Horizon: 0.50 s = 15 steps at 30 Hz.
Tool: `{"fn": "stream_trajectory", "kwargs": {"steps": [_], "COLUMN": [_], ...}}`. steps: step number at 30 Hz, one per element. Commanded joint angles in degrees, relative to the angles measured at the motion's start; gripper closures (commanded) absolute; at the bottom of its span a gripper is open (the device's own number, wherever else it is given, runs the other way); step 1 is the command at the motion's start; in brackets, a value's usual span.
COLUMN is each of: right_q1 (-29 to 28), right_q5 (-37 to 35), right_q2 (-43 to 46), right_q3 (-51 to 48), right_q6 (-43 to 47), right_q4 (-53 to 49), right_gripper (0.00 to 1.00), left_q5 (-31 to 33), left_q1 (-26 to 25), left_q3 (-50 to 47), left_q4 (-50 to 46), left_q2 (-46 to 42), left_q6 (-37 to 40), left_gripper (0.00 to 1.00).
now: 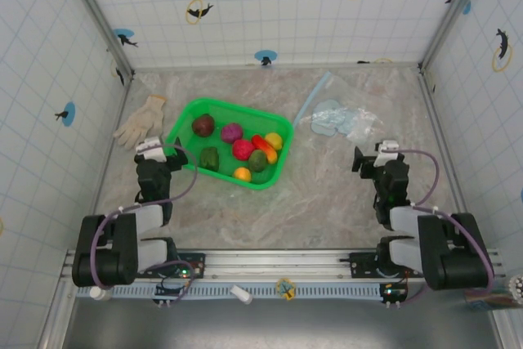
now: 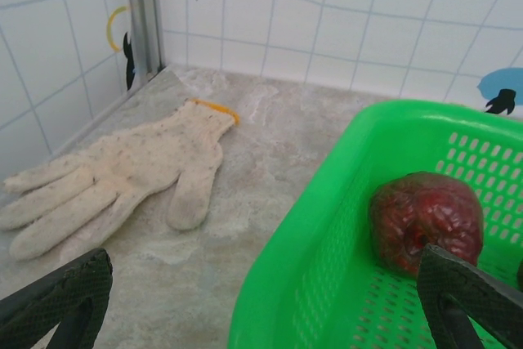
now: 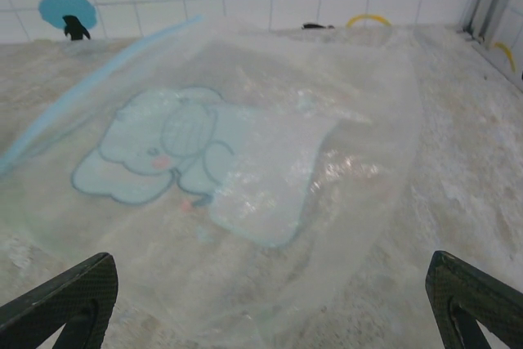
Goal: Place the food in the zip-top bag and seal the zipper
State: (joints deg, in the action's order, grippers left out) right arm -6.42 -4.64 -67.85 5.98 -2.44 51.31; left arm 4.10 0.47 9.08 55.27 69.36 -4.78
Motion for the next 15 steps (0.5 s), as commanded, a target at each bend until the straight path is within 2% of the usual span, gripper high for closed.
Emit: {"fn": "stream_trajectory", "kwargs": {"steps": [1, 3, 5, 7, 10, 13, 15], "right_q1": [-4.0, -8.0, -13.7, -20.1, -28.3, -39.0, -45.9], "right_q5": [-2.4, -3.9, -8.6, -11.3, -11.4, -19.7, -28.0], "right_q2": [5.6, 9.4, 13.2, 16.8, 21.4, 22.5, 21.4], "right_q3": [4.4, 7.0, 9.4, 12.4, 16.3, 22.8, 28.5], "right_q6": [2.5, 3.7, 4.9, 6.4, 6.8, 8.8, 7.6], "right_q4": [-7.9, -12.2, -15.3, -19.6, -26.8, -38.5, -48.6], "right_gripper": [0.00, 0.00, 0.00, 0.00, 0.00, 0.00, 0.00], "left_q5": [-0.7, -0.8, 0.2, 2.5, 6.6, 11.1, 14.3], "left_q1": [-2.4, -5.2, -9.3, -14.0, -21.2, -29.0, -32.3], "left_q3": [5.9, 7.8, 8.4, 9.5, 13.6, 18.2, 21.8], "left_q4": [-8.7, -11.7, -14.2, -19.3, -34.4, -50.4, -61.1], "left_q2": [-5.3, -8.9, -13.2, -18.6, -25.7, -30.8, -32.4], "left_q6": [3.2, 3.8, 3.7, 0.6, -4.4, -9.4, -15.2], "left_gripper": [0.02, 0.02, 0.02, 0.02, 0.02, 0.02, 0.02]}}
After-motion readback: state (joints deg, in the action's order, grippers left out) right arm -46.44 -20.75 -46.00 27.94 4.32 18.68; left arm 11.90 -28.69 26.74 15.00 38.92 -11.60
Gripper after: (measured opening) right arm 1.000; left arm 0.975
